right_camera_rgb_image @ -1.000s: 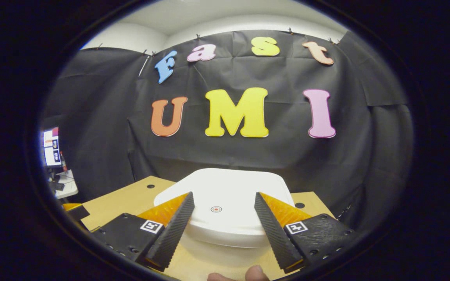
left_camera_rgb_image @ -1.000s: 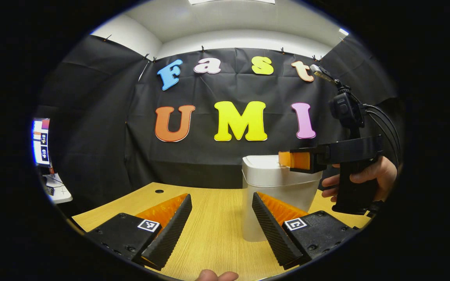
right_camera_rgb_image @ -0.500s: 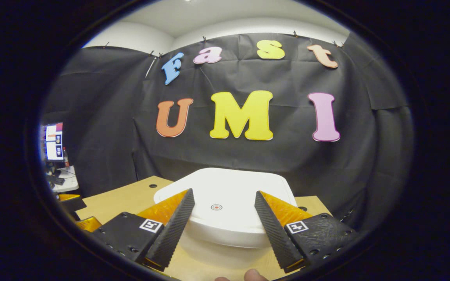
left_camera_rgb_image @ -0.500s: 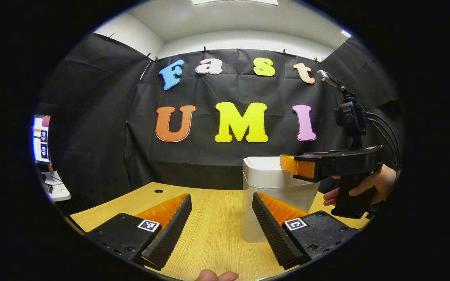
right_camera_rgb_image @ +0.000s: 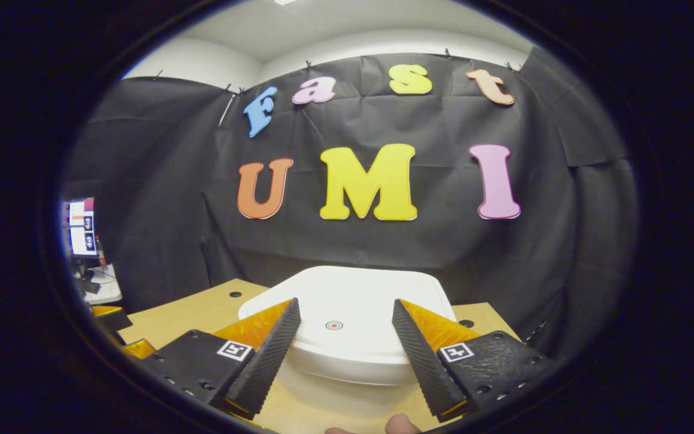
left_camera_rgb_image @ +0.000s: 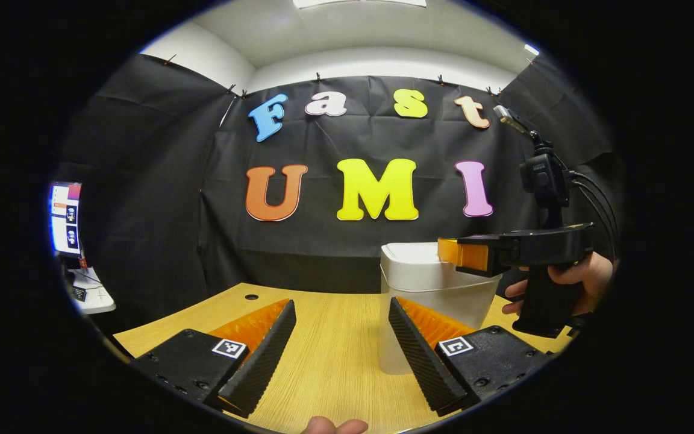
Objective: Press the lid of the desktop garbage bin to open it, pick up the crumpled paper on the desktop and throw it into the bin, then pick up the pop can on the desktop and drop it into the bin, and finally close the garbage bin lid.
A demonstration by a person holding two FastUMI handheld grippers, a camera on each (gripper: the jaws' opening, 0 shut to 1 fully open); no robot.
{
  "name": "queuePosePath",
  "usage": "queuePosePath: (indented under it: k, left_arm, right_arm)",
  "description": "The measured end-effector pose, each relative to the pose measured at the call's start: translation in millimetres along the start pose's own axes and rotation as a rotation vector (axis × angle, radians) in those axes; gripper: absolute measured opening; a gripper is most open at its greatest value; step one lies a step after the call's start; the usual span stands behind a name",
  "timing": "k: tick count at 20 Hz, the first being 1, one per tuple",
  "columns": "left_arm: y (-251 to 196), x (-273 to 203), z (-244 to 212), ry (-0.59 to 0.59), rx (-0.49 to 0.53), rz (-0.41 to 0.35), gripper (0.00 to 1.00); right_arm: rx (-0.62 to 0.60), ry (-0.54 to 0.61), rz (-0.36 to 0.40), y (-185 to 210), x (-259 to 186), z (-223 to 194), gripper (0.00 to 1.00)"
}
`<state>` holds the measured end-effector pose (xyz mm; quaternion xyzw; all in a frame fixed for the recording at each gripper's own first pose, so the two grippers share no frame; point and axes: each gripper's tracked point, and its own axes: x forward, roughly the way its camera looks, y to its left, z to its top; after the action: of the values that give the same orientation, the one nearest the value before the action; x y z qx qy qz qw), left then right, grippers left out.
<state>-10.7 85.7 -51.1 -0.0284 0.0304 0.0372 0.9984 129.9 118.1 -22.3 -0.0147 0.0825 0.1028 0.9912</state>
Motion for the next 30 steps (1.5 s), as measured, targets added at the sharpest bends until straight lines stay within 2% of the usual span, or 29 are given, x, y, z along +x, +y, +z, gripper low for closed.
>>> queuePosePath:
  k: [11, 17, 23, 27, 30]
  left_arm:
    - [0, -6, 9, -0.019, 0.011, 0.024, 1.00]
    - [-12, -9, 26, -0.047, 0.014, 0.021, 1.00]
    - [-35, -7, 35, -0.072, 0.030, 0.003, 0.99]
    - [-50, -7, 50, -0.112, 0.046, 0.011, 0.99]
    - [-65, -6, 47, -0.117, 0.051, -0.006, 0.99]
  right_arm:
    - [0.034, -0.043, 0.005, -1, -2, 4, 0.97]
    - [0.050, -0.118, -0.014, -19, -30, 28, 0.95]
    - [-0.013, -0.239, -0.113, -69, -88, 38, 0.95]
    - [0.011, -0.291, -0.176, -100, -126, 23, 0.97]
    - [0.040, -0.276, -0.203, -116, -141, 5, 0.95]
